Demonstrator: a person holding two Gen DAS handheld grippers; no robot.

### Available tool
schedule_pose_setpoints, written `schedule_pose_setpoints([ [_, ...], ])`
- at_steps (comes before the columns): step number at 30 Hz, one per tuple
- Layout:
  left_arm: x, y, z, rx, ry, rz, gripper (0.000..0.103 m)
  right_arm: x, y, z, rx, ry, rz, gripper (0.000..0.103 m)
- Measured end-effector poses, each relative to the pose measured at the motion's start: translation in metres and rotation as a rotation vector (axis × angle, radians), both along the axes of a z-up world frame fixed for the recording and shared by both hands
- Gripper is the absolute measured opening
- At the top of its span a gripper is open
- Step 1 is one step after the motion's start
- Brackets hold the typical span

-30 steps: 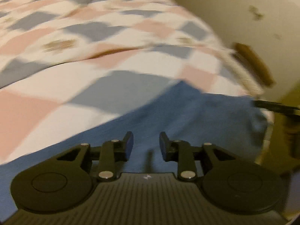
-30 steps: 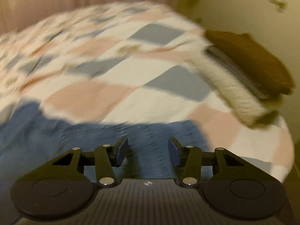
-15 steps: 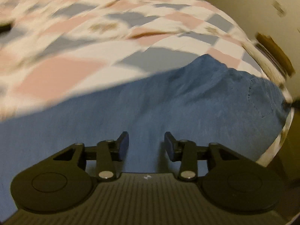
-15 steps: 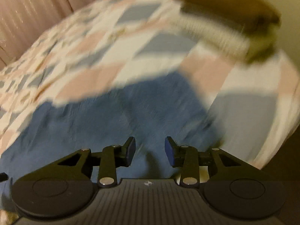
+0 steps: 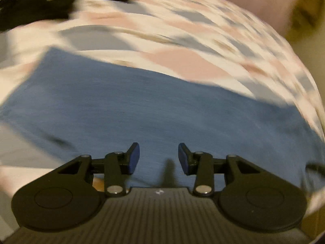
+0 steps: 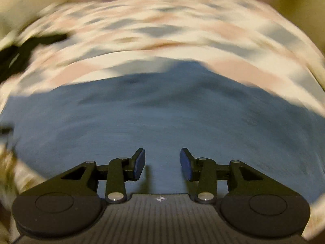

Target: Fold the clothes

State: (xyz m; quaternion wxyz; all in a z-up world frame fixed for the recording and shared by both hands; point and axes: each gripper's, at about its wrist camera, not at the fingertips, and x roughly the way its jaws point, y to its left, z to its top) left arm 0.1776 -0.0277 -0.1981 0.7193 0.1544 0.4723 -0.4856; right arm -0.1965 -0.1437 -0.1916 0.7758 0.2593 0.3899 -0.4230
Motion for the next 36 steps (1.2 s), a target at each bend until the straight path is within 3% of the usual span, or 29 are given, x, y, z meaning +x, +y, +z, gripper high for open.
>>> schedule_pose_setpoints([
  [5, 0.100, 0.045, 0.002, -0.013, 0.026, 0.213, 0.038, 0.143, 0.054, -0.010, -0.109, 0.052, 0.294, 0.042],
  [7, 0.136, 0.059, -0.003, -0.023, 0.073, 0.266, 0.038, 0.197, 0.079, -0.013, -0.174, 0.074, 0.387, 0.042],
  [11, 0.189, 0.075, -0.018, -0.015, 0.163, 0.310, 0.038, 0.287, 0.118, -0.026, -0.302, 0.127, 0.531, 0.046],
  [15, 0.216, 0.076, -0.034, -0.012, 0.287, 0.298, 0.038, 0.344, 0.148, -0.040, -0.364, 0.211, 0.609, 0.045],
  [18, 0.222, 0.070, -0.035, -0.019, 0.322, 0.275, 0.038, 0.365, 0.157, -0.047, -0.411, 0.266, 0.644, 0.040],
  [26, 0.228, 0.088, -0.022, -0.091, 0.398, 0.275, 0.039, 0.393, 0.153, -0.062, -0.470, 0.286, 0.697, 0.037],
  [28, 0.231, 0.088, -0.016, -0.118, 0.407, 0.277, 0.039, 0.395, 0.155, -0.065, -0.458, 0.301, 0.696, 0.026],
  [30, 0.229, 0.083, -0.015, -0.125, 0.395, 0.253, 0.039, 0.397, 0.151, -0.067, -0.431, 0.287, 0.673, 0.023],
  [32, 0.227, 0.074, -0.023, -0.092, 0.383, 0.249, 0.039, 0.395, 0.150, -0.067, -0.416, 0.270, 0.649, 0.023],
  [36, 0.229, 0.076, -0.045, -0.085, 0.462, 0.330, 0.039, 0.389, 0.156, -0.069, -0.420, 0.266, 0.655, 0.023],
])
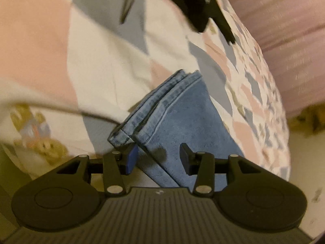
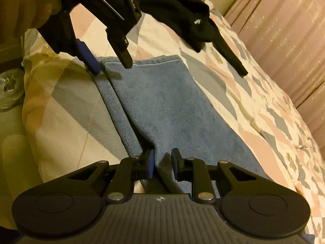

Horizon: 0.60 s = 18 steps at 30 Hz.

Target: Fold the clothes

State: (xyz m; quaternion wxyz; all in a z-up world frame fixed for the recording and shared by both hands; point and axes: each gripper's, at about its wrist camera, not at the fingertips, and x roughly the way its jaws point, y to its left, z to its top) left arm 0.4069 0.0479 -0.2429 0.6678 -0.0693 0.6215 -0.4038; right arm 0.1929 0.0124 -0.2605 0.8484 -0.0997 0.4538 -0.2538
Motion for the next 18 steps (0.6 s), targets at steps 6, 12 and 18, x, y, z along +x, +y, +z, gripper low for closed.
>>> schedule_pose_setpoints([
  [6, 0.000, 0.001, -0.002, -0.062, 0.024, 0.076, 0.039, -0.001, -0.002, -0.002, 0.002, -0.004, -0.002, 0.023],
  [12, -0.002, -0.001, -0.005, -0.069, -0.019, 0.053, 0.039, 0.001, -0.001, -0.005, -0.007, 0.004, -0.002, 0.023],
  [18, -0.004, -0.002, 0.003, -0.098, -0.116, 0.025, 0.004, 0.003, -0.001, 0.005, -0.030, -0.021, -0.009, 0.002],
])
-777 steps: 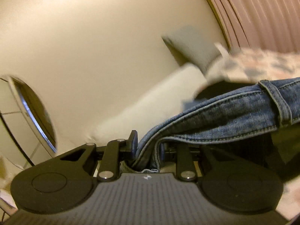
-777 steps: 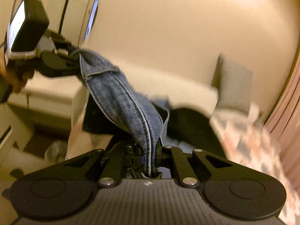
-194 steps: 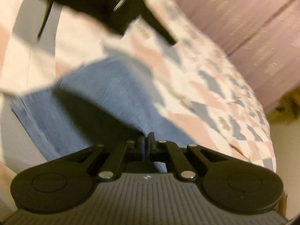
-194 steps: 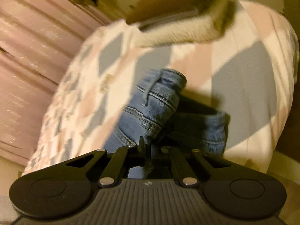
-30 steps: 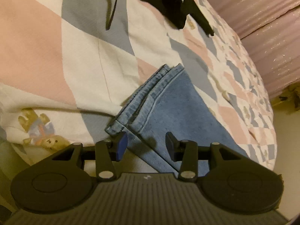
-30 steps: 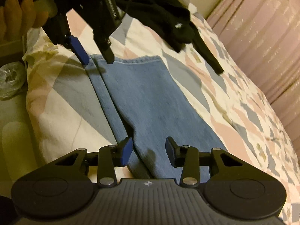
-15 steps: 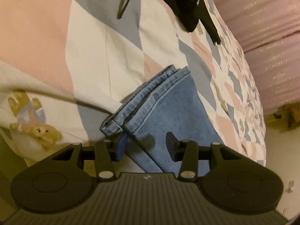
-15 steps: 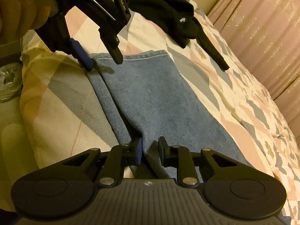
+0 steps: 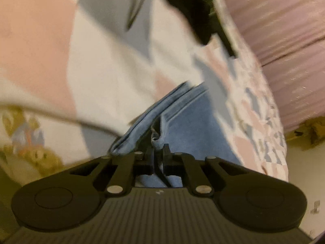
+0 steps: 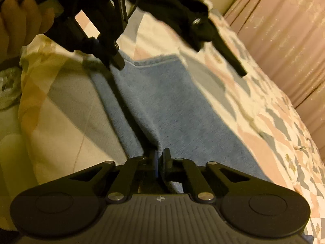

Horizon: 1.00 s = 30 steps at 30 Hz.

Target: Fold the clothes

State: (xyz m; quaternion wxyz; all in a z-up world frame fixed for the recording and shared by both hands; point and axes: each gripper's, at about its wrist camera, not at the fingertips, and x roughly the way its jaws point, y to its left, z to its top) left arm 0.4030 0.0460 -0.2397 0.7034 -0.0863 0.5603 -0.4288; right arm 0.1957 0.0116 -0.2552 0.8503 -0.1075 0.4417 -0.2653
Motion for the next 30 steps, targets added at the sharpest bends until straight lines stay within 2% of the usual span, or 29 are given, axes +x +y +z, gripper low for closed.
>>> schedule_pose_setpoints([
  [3, -0.007, 0.003, 0.026, -0.059, -0.118, -0.059, 0.004, 0.000, 0.005, 0.017, -0.020, -0.047, -0.010, 0.003],
  [7, -0.008, 0.015, 0.045, -0.090, -0.200, -0.098, 0.004, 0.000, 0.016, 0.029, -0.017, -0.071, 0.011, 0.003],
  [9, -0.008, 0.018, 0.039, -0.058, -0.218, -0.112, 0.005, 0.002, 0.019, 0.020, -0.006, -0.037, 0.023, 0.003],
  [12, -0.007, 0.015, 0.013, 0.025, -0.193, -0.141, 0.005, 0.005, 0.024, 0.001, -0.001, 0.033, 0.049, 0.002],
  [14, -0.010, 0.014, 0.001, 0.056, -0.197, -0.159, 0.005, 0.003, 0.031, -0.008, -0.060, 0.057, 0.084, 0.002],
  [17, -0.009, 0.012, -0.005, 0.061, -0.198, -0.165, 0.005, 0.007, 0.032, -0.012, -0.065, 0.075, 0.081, 0.005],
  [19, -0.008, 0.010, -0.004, 0.065, -0.207, -0.181, 0.007, 0.010, 0.031, -0.011, -0.056, 0.077, 0.069, 0.012],
  [24, -0.016, 0.001, 0.007, 0.088, -0.344, -0.275, 0.011, 0.014, 0.025, -0.011, -0.026, 0.083, 0.024, 0.011],
  [26, -0.020, -0.002, 0.009, 0.118, -0.396, -0.313, 0.013, 0.017, 0.022, -0.013, -0.010, 0.099, 0.014, 0.014],
  [27, -0.022, -0.001, 0.009, 0.143, -0.423, -0.337, 0.016, 0.016, 0.021, -0.010, -0.006, 0.101, 0.016, 0.016],
  [28, -0.023, 0.000, 0.009, 0.168, -0.451, -0.361, 0.019, 0.013, 0.020, -0.006, 0.001, 0.094, 0.014, 0.025],
  [29, -0.022, 0.004, 0.010, 0.194, -0.475, -0.370, 0.033, 0.006, 0.018, 0.000, 0.011, 0.074, 0.008, 0.033],
  [30, -0.018, 0.011, 0.014, 0.217, -0.488, -0.355, 0.040, -0.004, 0.015, 0.008, 0.037, 0.042, -0.005, 0.053],
])
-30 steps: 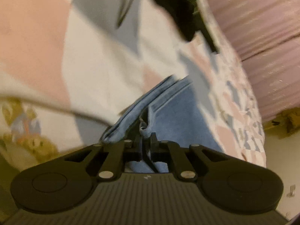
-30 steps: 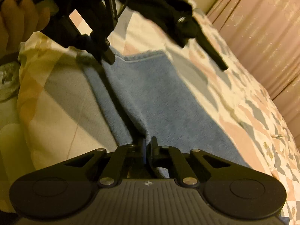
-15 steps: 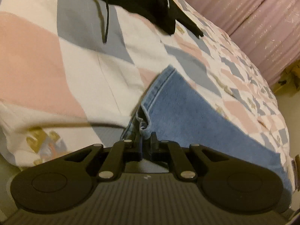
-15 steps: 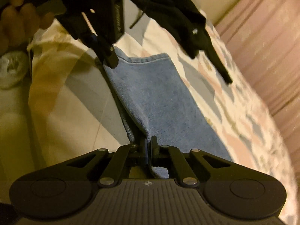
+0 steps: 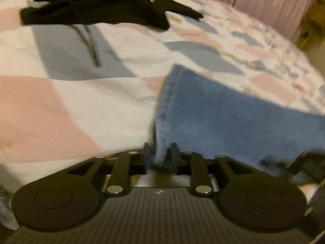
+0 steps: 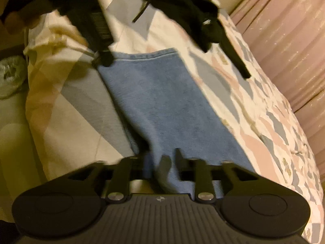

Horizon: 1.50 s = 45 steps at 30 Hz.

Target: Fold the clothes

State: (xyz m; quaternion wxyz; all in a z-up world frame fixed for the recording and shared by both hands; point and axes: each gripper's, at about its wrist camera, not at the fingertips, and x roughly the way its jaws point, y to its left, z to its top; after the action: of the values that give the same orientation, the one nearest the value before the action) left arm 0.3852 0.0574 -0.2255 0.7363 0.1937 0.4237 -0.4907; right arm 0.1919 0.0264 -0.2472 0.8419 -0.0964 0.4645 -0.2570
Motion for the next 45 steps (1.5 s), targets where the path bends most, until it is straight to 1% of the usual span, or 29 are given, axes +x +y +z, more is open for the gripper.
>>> schedule_pose_setpoints([
  [1, 0.006, 0.007, 0.005, 0.010, -0.011, 0.026, 0.038, -0.014, -0.006, 0.010, 0.056, -0.056, -0.027, 0.069],
  [2, 0.010, 0.012, 0.011, 0.027, -0.035, 0.055, 0.027, -0.029, -0.013, 0.019, 0.122, -0.120, -0.066, 0.070],
  [4, 0.016, 0.016, 0.027, 0.062, -0.102, 0.109, 0.026, -0.063, -0.029, 0.035, 0.228, -0.243, -0.184, 0.064],
  [5, 0.015, 0.015, 0.035, 0.045, -0.105, 0.107, 0.026, -0.081, -0.040, 0.040, 0.276, -0.302, -0.260, 0.061],
  [7, -0.001, -0.001, 0.051, -0.016, -0.089, 0.031, 0.026, -0.117, -0.061, 0.043, 0.310, -0.367, -0.431, 0.040],
  [8, -0.013, -0.011, 0.056, -0.035, -0.083, -0.025, 0.026, -0.135, -0.072, 0.042, 0.316, -0.388, -0.519, 0.038],
  [9, -0.029, -0.024, 0.055, -0.039, -0.080, -0.093, 0.026, -0.152, -0.082, 0.040, 0.311, -0.390, -0.595, 0.038],
  [11, -0.062, -0.051, 0.046, -0.030, -0.071, -0.230, 0.027, -0.185, -0.100, 0.026, 0.273, -0.321, -0.690, 0.038],
  [13, -0.093, -0.076, 0.028, 0.013, -0.066, -0.342, 0.031, -0.216, -0.109, 0.008, 0.231, -0.241, -0.725, 0.036],
  [14, -0.104, -0.084, 0.015, 0.055, -0.091, -0.376, 0.033, -0.236, -0.112, 0.001, 0.204, -0.198, -0.738, 0.039],
  [16, -0.117, -0.093, -0.008, 0.149, -0.163, -0.397, 0.033, -0.271, -0.117, -0.002, 0.152, -0.142, -0.810, 0.039],
  [17, -0.116, -0.093, -0.009, 0.161, -0.161, -0.379, 0.033, -0.287, -0.119, 0.004, 0.142, -0.149, -0.856, 0.039],
  [19, -0.112, -0.092, -0.001, 0.141, -0.132, -0.344, 0.030, -0.315, -0.121, 0.014, 0.120, -0.167, -0.937, 0.039],
  [20, -0.113, -0.092, 0.005, 0.126, -0.136, -0.344, 0.030, -0.321, -0.119, 0.016, 0.118, -0.183, -0.953, 0.038],
  [22, -0.118, -0.094, 0.011, 0.113, -0.134, -0.365, 0.031, -0.329, -0.115, 0.014, 0.139, -0.207, -0.978, 0.037],
  [23, -0.122, -0.098, 0.010, 0.130, -0.126, -0.380, 0.031, -0.331, -0.113, 0.008, 0.146, -0.193, -0.999, 0.038],
  [24, -0.125, -0.104, 0.006, 0.164, -0.127, -0.395, 0.031, -0.332, -0.111, 0.003, 0.147, -0.181, -1.022, 0.039],
  [25, -0.128, -0.109, -0.002, 0.208, -0.135, -0.410, 0.032, -0.335, -0.110, 0.000, 0.143, -0.174, -1.064, 0.042],
  [26, -0.130, -0.113, -0.008, 0.246, -0.151, -0.421, 0.037, -0.341, -0.110, 0.000, 0.147, -0.182, -1.132, 0.043],
  [28, -0.130, -0.120, -0.009, 0.281, -0.167, -0.413, 0.042, -0.354, -0.110, 0.010, 0.161, -0.218, -1.282, 0.043],
  [29, -0.129, -0.124, -0.005, 0.293, -0.162, -0.406, 0.040, -0.359, -0.108, 0.017, 0.171, -0.241, -1.344, 0.043],
  [32, -0.136, -0.134, 0.014, 0.321, -0.197, -0.433, 0.040, -0.368, -0.093, 0.043, 0.230, -0.373, -1.468, 0.044],
  [33, -0.140, -0.136, 0.023, 0.324, -0.200, -0.459, 0.041, -0.364, -0.087, 0.052, 0.246, -0.409, -1.488, 0.048],
  [35, -0.146, -0.140, 0.040, 0.322, -0.188, -0.523, 0.048, -0.349, -0.072, 0.069, 0.275, -0.473, -1.524, 0.054],
  [36, -0.149, -0.140, 0.047, 0.318, -0.182, -0.559, 0.049, -0.340, -0.064, 0.076, 0.294, -0.505, -1.541, 0.058],
  [38, -0.155, -0.139, 0.062, 0.306, -0.169, -0.636, 0.052, -0.317, -0.044, 0.095, 0.326, -0.602, -1.590, 0.060],
  [40, -0.157, -0.134, 0.081, 0.285, -0.160, -0.734, 0.056, -0.288, -0.028, 0.112, 0.336, -0.676, -1.640, 0.065],
  [44, -0.149, -0.124, 0.130, 0.211, -0.160, -0.872, 0.063, -0.233, 0.006, 0.149, 0.330, -0.734, -1.719, 0.067],
  [45, -0.147, -0.120, 0.144, 0.185, -0.166, -0.902, 0.063, -0.221, 0.013, 0.161, 0.323, -0.745, -1.726, 0.070],
])
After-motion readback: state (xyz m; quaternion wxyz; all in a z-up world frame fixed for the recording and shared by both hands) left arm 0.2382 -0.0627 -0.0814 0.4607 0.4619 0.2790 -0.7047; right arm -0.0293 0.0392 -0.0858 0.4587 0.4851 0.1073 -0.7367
